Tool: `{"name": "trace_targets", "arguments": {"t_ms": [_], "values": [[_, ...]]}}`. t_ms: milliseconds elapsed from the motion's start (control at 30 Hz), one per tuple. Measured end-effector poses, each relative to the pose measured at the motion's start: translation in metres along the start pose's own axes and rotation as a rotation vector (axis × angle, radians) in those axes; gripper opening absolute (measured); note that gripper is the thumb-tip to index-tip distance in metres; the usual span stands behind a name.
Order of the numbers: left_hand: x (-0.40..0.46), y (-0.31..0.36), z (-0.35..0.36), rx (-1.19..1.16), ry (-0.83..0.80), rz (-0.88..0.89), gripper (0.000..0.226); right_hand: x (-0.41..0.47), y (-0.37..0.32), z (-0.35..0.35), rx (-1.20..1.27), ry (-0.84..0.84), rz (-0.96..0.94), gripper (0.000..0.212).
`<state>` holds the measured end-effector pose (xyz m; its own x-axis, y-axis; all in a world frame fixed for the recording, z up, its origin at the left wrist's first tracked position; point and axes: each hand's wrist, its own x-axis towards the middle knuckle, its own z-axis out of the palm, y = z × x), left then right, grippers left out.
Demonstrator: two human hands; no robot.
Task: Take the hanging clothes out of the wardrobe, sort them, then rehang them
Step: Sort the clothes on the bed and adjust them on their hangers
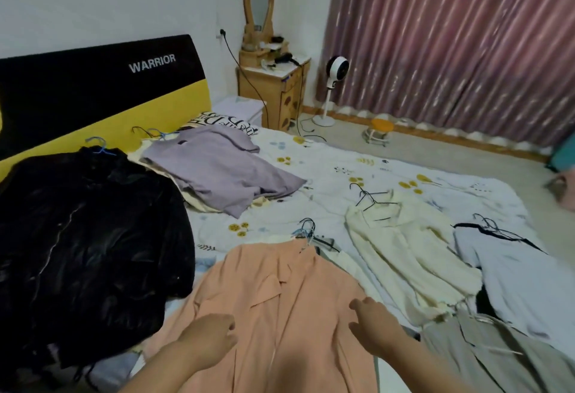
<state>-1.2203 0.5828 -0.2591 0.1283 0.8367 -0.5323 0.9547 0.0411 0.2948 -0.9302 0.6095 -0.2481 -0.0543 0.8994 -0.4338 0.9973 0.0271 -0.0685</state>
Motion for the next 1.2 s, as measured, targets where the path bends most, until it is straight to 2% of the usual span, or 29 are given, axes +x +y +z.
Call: {"name": "trace_targets", "arguments": {"t_ms": [267,700,933,1100,1200], "values": [[0.096,0.020,-0.014,0.028,-0.054,0.093,0.040,0.062,0.016,0.006,0.037,-0.014,0.100,0.040],[0.250,0.026,-0.013,0.115,-0.078,0.115,0.041,0.200,0.031,0.035,0.042,-0.154,0.116,0.037],[0.342,0.015,0.003,0.253,0.097,0.127,0.048,0.270,0.038,0.075,0.127,-0.073,0.238,0.042],[0.405,-0.003,0.015,0.338,0.161,0.084,0.057,0.314,0.045,0.108,0.119,-0.008,0.295,0.050],[0.437,-0.016,0.019,0.370,0.133,0.056,0.052,0.331,0.046,0.124,0.087,-0.033,0.353,0.052]]}}
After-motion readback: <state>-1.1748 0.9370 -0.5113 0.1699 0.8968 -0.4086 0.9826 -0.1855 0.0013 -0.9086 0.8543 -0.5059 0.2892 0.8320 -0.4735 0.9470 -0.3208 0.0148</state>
